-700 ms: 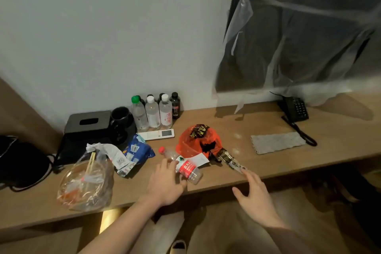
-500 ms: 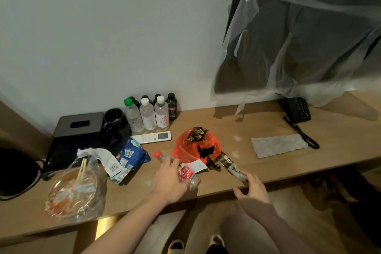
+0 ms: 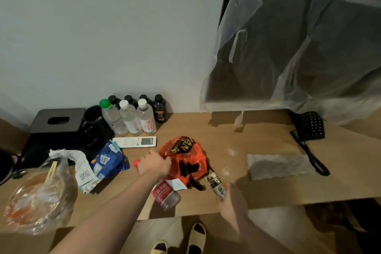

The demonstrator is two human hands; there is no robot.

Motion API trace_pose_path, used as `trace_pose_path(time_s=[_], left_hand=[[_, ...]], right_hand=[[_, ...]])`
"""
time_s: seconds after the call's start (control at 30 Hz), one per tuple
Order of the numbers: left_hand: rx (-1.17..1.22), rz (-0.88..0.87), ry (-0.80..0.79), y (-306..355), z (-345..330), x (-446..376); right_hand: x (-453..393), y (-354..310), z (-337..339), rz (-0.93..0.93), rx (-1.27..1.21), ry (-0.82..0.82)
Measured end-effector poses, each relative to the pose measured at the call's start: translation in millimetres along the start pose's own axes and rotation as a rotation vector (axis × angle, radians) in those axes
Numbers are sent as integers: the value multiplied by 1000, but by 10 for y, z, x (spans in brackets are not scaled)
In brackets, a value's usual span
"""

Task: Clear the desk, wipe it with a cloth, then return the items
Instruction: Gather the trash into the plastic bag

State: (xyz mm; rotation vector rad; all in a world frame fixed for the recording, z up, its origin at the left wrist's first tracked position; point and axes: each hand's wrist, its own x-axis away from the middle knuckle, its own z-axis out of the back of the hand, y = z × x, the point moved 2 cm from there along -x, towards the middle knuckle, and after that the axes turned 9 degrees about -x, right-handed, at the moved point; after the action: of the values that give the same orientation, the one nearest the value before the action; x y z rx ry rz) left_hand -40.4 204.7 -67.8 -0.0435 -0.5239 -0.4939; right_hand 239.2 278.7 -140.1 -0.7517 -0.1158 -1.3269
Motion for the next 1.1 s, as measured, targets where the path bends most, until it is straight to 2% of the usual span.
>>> trace_pose_path(time_s=[0.1,0.17,0.3,0.4,0.57,0.73,0.87,1.0,1.1], left_hand=[[73,79,-148,-14,-199,-296],[106,108,-184,-40,-341,-436],[142,119,-113,-35,-400,-461],[197,107,-96,-22,-411,-470],[272,4,-26,33,-215,-349],[368,-79,65,31,31,-195],[517,-94,140,-79,277,-78],[644,-57,176,-305,473,70],[721,-24,193,-513,590,163]], right_hand=[[-200,87,-82,15,20,42],[-292,103,-102,17,80,66],[-334,97,-71,-49,70,45],[-348,138,-56,-130,-37,19],[-266,195,-8,-124,-252,60],[-158,233,58,-56,-404,141],[72,195,31,-4,-449,375],[400,-13,-354,100,-346,237],[603,-156,-532,57,-364,219]])
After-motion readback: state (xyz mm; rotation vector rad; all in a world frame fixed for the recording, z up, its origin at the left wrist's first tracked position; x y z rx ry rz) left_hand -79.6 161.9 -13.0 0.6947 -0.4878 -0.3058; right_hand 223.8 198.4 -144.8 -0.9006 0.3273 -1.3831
